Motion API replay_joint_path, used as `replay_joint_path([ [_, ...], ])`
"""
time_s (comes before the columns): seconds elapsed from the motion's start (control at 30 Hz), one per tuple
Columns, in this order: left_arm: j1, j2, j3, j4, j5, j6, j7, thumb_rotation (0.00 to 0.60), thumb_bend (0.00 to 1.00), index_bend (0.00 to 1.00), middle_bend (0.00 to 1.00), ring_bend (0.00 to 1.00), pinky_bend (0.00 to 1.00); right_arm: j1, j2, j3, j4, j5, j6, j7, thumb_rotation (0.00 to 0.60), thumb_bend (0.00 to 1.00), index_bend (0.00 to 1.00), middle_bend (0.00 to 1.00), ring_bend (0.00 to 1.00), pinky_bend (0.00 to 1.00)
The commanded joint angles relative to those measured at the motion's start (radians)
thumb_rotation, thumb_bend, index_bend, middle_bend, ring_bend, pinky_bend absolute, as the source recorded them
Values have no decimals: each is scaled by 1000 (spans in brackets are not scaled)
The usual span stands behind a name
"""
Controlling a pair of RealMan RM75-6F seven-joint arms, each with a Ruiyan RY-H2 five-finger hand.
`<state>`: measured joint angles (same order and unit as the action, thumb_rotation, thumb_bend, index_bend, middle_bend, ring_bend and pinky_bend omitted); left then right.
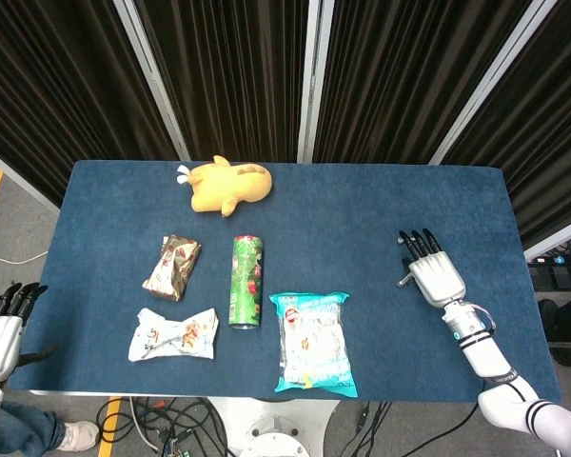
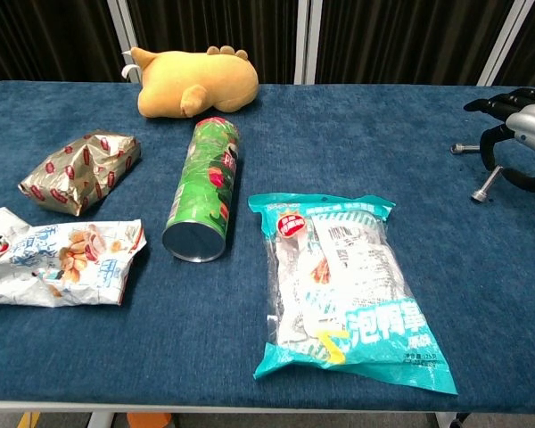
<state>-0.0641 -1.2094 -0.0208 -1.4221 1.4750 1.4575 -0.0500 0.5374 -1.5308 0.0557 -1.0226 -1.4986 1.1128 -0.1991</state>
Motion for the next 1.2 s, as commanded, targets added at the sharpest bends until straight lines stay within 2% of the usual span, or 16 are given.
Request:
replay_joint_path([
  [0.03, 0, 0, 0, 1, 0, 0, -1, 600, 9, 144, 124, 51, 167, 0, 1, -3, -6, -8, 10, -17, 600, 390, 587, 38, 0, 0],
  [0.63, 3, 1, -1, 6, 2, 5, -13, 600, 9, 144, 123, 51, 167, 0, 7, -10, -38, -22, 21, -67, 600, 388, 584, 39, 0, 0],
  [1.2, 7, 3, -3, 8, 3, 13, -22, 600, 9, 143, 123, 51, 167, -5, 27, -17, -71, -21, 16, -73, 600, 345, 454, 40, 0, 0],
])
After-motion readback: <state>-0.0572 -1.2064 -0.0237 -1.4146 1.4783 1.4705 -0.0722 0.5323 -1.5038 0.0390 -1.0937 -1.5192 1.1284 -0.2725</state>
